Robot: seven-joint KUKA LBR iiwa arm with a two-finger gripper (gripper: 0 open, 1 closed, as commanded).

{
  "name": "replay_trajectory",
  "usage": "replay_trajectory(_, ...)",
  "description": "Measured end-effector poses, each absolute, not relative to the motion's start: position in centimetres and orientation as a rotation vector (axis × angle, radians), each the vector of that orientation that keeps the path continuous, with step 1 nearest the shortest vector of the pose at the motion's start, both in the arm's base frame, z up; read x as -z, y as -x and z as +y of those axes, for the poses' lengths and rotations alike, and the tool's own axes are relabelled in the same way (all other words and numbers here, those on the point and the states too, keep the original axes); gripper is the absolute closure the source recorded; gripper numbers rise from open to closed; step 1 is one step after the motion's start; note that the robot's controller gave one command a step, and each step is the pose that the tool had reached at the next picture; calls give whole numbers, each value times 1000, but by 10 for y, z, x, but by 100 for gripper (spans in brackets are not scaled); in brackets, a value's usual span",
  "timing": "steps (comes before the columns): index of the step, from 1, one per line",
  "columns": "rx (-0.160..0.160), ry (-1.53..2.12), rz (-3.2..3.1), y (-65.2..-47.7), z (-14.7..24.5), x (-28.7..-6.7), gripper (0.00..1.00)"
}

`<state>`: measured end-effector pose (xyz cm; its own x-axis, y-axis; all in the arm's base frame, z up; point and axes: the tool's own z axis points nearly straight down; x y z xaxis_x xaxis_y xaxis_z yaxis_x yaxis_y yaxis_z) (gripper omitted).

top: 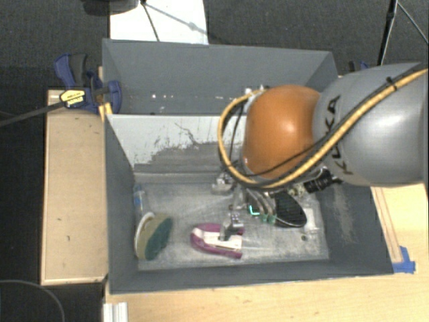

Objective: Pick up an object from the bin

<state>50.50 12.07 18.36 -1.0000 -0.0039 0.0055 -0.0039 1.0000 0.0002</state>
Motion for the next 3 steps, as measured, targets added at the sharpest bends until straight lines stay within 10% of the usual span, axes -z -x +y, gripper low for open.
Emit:
replay_trajectory(1,2,-107,-3146,-483,93,-82,0)
replay_trajectory(3,4,-380,-3125,-477,111,-101,0)
